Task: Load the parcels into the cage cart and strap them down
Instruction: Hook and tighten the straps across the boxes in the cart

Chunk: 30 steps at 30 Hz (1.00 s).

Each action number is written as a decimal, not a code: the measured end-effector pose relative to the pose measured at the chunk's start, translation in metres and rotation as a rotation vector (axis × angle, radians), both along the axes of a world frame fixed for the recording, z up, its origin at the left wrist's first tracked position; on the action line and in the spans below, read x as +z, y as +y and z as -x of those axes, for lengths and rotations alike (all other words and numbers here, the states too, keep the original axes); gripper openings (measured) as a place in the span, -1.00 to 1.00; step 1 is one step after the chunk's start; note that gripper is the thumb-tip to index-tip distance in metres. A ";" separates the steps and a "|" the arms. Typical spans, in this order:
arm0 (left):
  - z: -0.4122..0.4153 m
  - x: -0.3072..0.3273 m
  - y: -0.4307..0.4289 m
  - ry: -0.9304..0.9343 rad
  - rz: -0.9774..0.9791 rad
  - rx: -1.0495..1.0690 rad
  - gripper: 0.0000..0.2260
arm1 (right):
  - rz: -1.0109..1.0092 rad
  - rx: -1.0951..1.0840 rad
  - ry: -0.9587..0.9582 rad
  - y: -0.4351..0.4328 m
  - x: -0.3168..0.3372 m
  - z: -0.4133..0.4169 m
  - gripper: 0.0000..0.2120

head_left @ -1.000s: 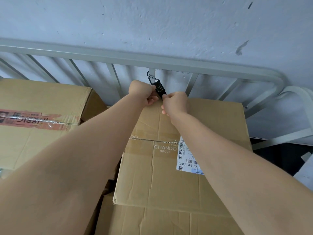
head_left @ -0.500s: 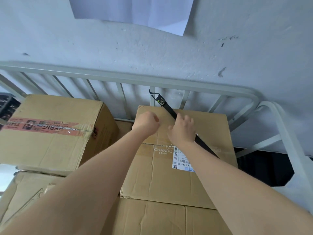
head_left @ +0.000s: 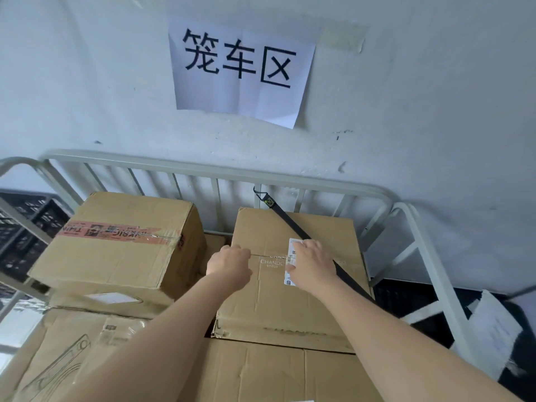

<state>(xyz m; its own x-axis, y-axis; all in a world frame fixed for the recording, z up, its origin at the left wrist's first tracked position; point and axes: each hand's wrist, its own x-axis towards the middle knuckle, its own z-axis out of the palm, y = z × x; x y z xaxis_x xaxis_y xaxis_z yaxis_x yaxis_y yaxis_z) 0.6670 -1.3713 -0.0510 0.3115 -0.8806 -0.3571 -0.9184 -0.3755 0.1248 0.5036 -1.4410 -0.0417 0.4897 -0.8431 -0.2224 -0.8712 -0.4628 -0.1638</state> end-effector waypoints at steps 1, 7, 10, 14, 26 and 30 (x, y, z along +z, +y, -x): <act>0.003 0.005 0.009 -0.011 0.008 -0.007 -0.66 | 0.009 0.023 0.014 0.008 0.006 0.003 -0.62; 0.021 0.045 0.067 -0.104 0.082 -0.012 -0.70 | 0.054 0.152 0.094 0.054 0.042 0.022 -0.64; 0.028 0.070 0.104 -0.173 0.114 0.008 -0.76 | 0.064 0.231 0.100 0.082 0.062 0.032 -0.70; 0.032 0.095 0.162 -0.215 0.144 0.092 -0.82 | 0.095 0.329 0.101 0.124 0.086 0.039 -0.70; 0.005 0.128 0.327 -0.280 0.177 0.325 -0.78 | 0.202 0.600 0.086 0.246 0.128 -0.012 -0.60; -0.026 0.143 0.381 -0.317 0.200 0.393 -0.79 | 0.248 0.663 0.073 0.292 0.140 -0.055 -0.58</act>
